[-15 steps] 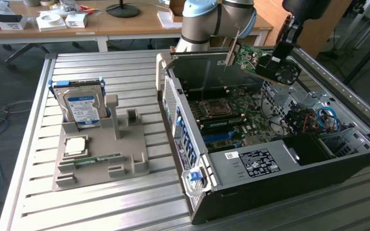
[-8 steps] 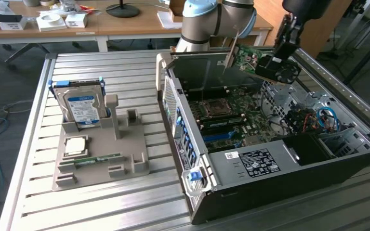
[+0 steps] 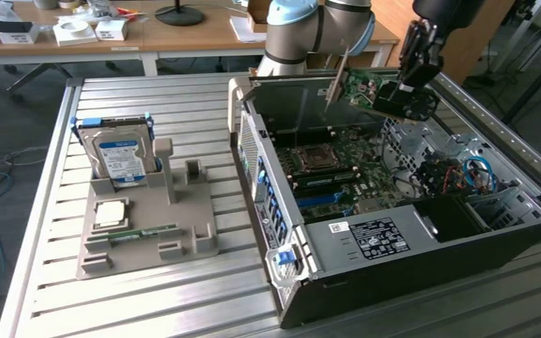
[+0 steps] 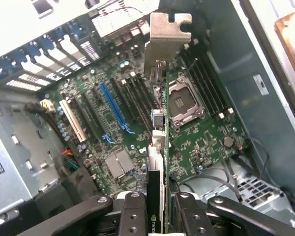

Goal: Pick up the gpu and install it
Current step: 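Insert the gpu into the slot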

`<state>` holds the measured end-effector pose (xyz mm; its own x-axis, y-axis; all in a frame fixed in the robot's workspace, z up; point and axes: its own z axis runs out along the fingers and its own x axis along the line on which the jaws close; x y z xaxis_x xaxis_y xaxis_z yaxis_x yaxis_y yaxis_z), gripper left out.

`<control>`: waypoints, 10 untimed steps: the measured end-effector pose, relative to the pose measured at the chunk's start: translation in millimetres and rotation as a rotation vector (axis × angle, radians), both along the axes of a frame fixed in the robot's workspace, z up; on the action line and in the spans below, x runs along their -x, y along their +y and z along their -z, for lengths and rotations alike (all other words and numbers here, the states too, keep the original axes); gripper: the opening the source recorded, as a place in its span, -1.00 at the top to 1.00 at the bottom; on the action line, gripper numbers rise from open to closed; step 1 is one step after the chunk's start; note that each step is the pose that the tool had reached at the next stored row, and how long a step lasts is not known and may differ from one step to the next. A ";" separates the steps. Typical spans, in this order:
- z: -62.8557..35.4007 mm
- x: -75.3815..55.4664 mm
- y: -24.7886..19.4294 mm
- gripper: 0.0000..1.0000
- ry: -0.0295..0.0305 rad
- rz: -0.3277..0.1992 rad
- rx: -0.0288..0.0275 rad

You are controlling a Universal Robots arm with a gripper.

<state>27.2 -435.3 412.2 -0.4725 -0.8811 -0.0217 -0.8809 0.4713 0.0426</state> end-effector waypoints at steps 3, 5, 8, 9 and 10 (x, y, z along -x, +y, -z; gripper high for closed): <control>0.0 0.0 0.0 0.47 -0.0001 -0.042 0.0000; 0.0 0.0 0.0 0.47 0.0000 -0.070 0.0001; 0.0 0.0 0.0 0.47 -0.0001 -0.113 0.0000; 0.0 0.0 0.0 0.47 0.0000 -0.127 0.0000; 0.0 0.0 0.0 0.47 0.0000 -0.141 0.0000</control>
